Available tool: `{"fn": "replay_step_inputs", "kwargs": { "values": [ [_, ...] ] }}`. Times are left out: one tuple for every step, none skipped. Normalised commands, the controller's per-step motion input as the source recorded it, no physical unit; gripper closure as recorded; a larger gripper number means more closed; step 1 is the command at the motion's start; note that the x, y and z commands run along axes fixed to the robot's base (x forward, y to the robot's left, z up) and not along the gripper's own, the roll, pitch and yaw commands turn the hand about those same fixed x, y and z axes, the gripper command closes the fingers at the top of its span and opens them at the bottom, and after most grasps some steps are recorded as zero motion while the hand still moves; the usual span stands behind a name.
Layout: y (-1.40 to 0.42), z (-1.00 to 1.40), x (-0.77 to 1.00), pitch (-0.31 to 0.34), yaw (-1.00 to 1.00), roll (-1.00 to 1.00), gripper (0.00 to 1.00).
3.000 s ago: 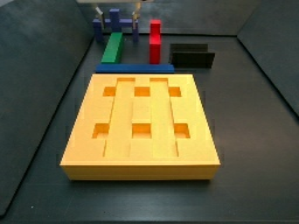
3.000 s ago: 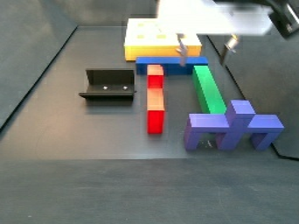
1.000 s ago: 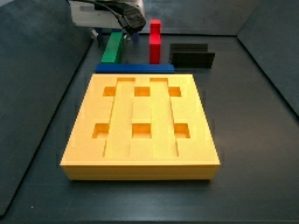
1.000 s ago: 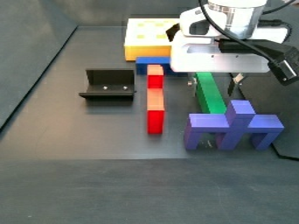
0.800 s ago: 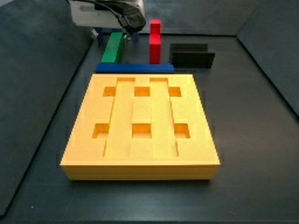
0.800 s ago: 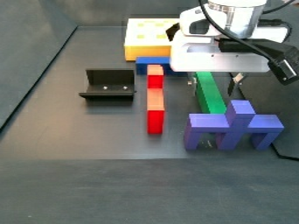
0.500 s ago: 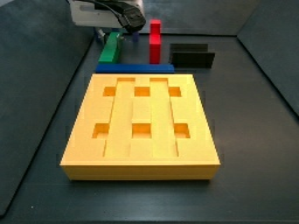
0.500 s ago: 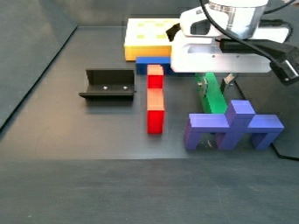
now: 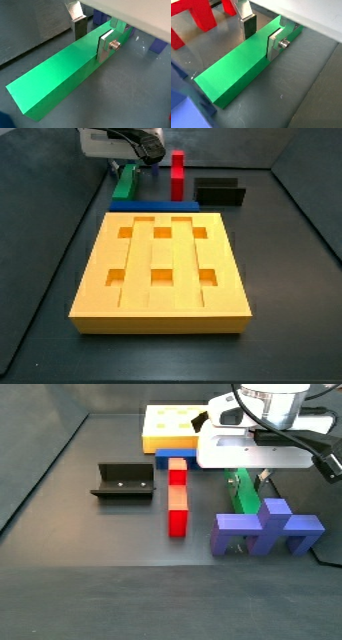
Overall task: Pick up the green object. Move up. Move to above the board. Insert the green object.
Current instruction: Pick up the green object.
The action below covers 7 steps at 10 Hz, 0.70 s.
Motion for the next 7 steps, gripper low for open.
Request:
{"fn": "replay_step_inputs", "kwargs": {
  "values": [
    [0.0,0.0,0.0,0.0,0.0,0.0,1.0],
    [0.0,0.0,0.0,0.0,0.0,0.0,1.0],
    [0.0,0.0,0.0,0.0,0.0,0.0,1.0],
    [0.0,0.0,0.0,0.0,0.0,0.0,1.0],
    [0.0,0.0,0.0,0.0,0.0,0.0,1.0],
    [0.0,0.0,0.0,0.0,0.0,0.0,1.0],
    [0.0,0.0,0.0,0.0,0.0,0.0,1.0]
  ]
}}
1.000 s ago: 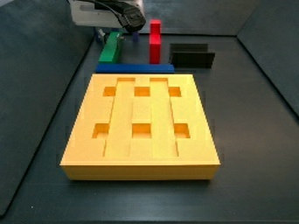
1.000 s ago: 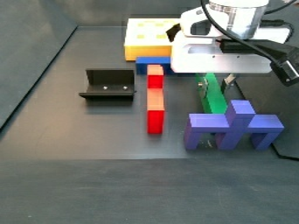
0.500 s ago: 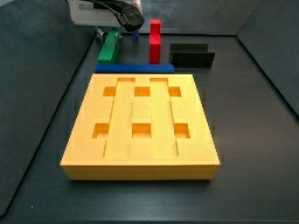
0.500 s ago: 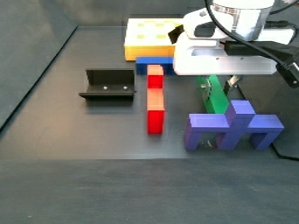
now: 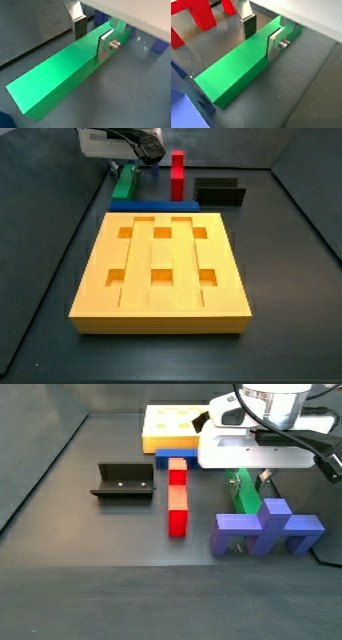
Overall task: Pick up the green object. Move up. Move to above the board. Insert the green object.
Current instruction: Pick up the green object, then move up, then move to above the board.
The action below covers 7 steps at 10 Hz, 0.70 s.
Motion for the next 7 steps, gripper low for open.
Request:
{"fn": "replay_step_inputs", "kwargs": {
  "values": [
    [0.0,0.0,0.0,0.0,0.0,0.0,1.0],
    [0.0,0.83,0.0,0.0,0.0,0.0,1.0],
    [0.03,0.82,0.06,-0.008,-0.05,0.01,1.0],
    [0.03,0.75,0.02,0.02,-0.06,0.01,1.0],
    [0.02,0.3,-0.01,0.013,-0.03,0.07,1.0],
    [0.0,1.4,0.0,0.0,0.0,0.0,1.0],
    [0.0,1.4,0.01,0.004,0.01,-0.01,1.0]
  ]
}}
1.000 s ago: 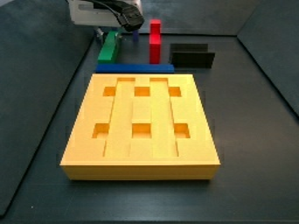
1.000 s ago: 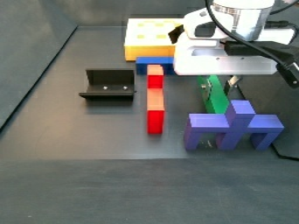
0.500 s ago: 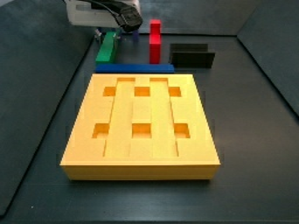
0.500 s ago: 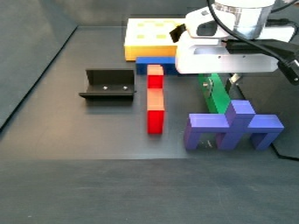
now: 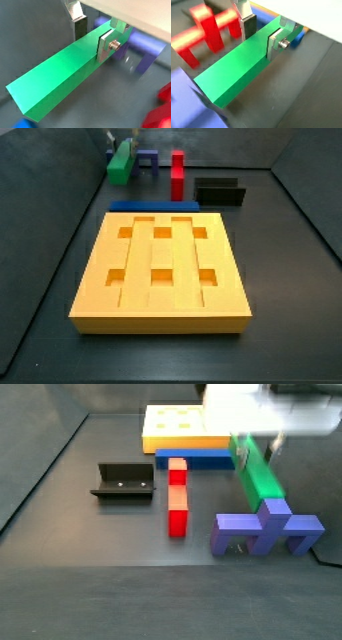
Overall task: Pick up the green object. Move up. Move to above the board. Insert the green object.
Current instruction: Move to above the board.
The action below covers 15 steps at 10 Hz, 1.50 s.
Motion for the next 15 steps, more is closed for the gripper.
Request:
{"fn": "replay_step_inputs", "kwargs": {
  "values": [
    [0.0,1.4,-0.04,0.042,0.01,0.01,1.0],
    [0.0,1.4,-0.02,0.023,0.01,0.04,1.0],
    [0.01,1.4,0.03,0.053,0.01,0.01,1.0],
    [0.01,1.4,0.05,0.078,0.0,0.0,1.0],
    [0.0,0.81,0.01,0.085,0.0,0.01,1.0],
    [0.0,0.54,0.02,0.064,0.0,0.01,1.0],
    [0.01,0.24,0.04,0.052,0.0,0.01,1.0],
    [0.0,0.2,0.03,0.056,0.0,0.0,1.0],
    [-1.4,0.19,0.56,0.152,-0.04,0.02,1.0],
    [-1.4,0.17,0.56,0.151,-0.02,0.04,1.0],
    [-1.4,0.17,0.58,0.181,0.0,0.06,1.0],
    [-1.4,0.18,0.6,0.193,0.0,-0.04,1.0],
    [-1.4,0.19,0.61,0.191,0.0,-0.01,1.0],
    [-1.4,0.19,0.61,0.176,0.01,0.03,1.0],
    [-1.4,0.19,0.63,0.162,0.0,-0.01,1.0]
  ]
}}
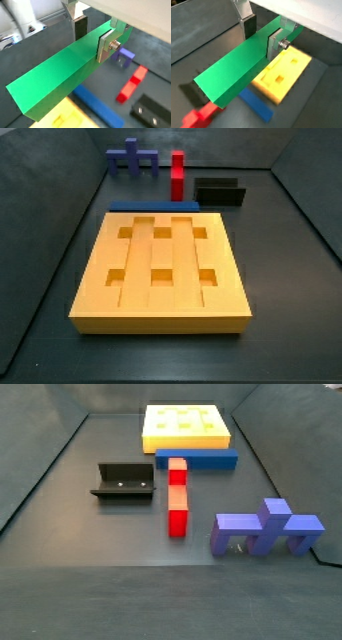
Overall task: Pick up the green object. Move up. Move to above the board. Insert the green object.
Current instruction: Move to above the board, then insert the green object.
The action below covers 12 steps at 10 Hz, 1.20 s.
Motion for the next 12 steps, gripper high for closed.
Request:
{"fn": "replay_step_inputs", "kwargs": {
  "values": [
    [-1.4,0.2,0.65,0.154,0.0,0.0,1.0],
    [-1.4,0.21,0.67,0.147,0.01,0.0,1.0],
    [-0.93,0.14,0.49,0.162,0.0,0.03,1.0],
    [-0.67,0.11,0.39,0.153,0.01,0.03,1.0],
    [-0.35,0.07,0.21,0.109,0.01,0.04,1.0],
    [-0.22,0.05,0.13,0.07,0.01,0.05,1.0],
    [0.0,-0.09,-0.03,0.0,0.0,0.0,1.0],
    [-0.03,-0.55,-0.25,-0.013,0.0,0.04,1.0],
    [0.05,-1.0,-0.76,-0.134,0.0,0.0,1.0],
    [0.0,-1.0,-0.85,-0.094,0.06,0.02,1.0],
    [-0.32,-1.0,-0.5,-0.026,0.16,0.12,1.0],
    [-0.39,-1.0,-0.13,0.0,0.16,0.07,1.0]
  ]
}}
